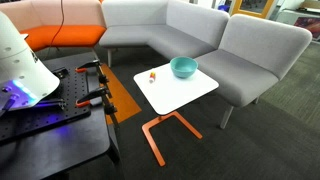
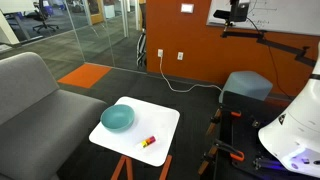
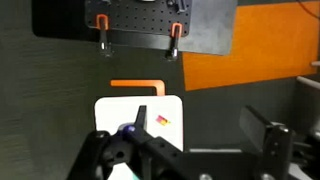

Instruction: Move the bowl to the right front corner of the table

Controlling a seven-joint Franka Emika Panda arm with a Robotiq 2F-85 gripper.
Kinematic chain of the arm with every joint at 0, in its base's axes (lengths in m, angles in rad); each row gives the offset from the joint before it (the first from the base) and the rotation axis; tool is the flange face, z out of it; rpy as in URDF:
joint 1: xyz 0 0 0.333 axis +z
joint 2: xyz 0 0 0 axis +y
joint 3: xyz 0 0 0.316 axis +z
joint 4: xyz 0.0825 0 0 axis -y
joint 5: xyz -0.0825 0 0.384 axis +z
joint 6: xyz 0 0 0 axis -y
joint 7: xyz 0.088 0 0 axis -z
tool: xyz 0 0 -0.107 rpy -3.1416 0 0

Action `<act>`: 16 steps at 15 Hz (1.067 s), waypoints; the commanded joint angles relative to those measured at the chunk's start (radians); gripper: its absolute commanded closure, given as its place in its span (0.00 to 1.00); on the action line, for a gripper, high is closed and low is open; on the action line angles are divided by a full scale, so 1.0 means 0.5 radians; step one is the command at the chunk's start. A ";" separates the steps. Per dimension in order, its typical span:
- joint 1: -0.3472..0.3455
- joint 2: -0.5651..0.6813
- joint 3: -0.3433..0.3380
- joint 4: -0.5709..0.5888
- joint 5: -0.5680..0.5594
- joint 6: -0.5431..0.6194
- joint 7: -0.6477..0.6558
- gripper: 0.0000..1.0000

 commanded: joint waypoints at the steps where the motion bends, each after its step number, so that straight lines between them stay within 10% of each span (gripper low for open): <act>1: -0.032 0.003 0.023 0.005 0.013 -0.006 -0.017 0.00; 16: -0.057 0.166 0.046 0.022 0.043 0.169 0.073 0.00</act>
